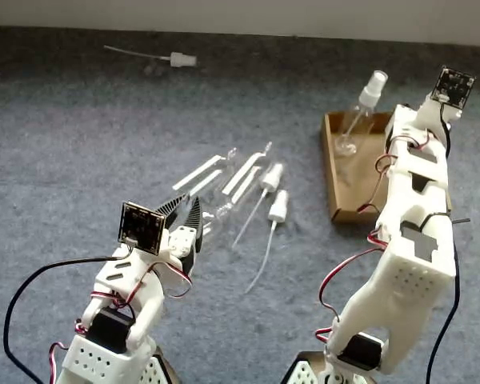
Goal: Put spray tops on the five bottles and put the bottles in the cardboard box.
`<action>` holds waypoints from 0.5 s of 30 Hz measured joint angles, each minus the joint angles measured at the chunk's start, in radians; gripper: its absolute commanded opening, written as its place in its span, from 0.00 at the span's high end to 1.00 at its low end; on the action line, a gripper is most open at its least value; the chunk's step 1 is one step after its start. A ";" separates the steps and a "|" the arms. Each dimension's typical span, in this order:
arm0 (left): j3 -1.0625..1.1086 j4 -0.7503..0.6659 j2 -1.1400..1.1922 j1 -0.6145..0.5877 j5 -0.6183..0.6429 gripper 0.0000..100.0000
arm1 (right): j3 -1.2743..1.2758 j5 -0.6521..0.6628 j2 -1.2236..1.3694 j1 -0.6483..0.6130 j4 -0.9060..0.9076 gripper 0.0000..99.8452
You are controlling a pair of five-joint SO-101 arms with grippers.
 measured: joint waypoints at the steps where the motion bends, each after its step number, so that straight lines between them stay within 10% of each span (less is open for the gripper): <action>1: 0.000 0.000 0.000 0.000 0.000 1.00 | 0.000 0.000 0.000 0.000 0.015 0.75; 15: 0.000 0.000 0.000 0.000 0.000 1.00 | 0.002 0.000 -0.069 0.002 0.150 0.70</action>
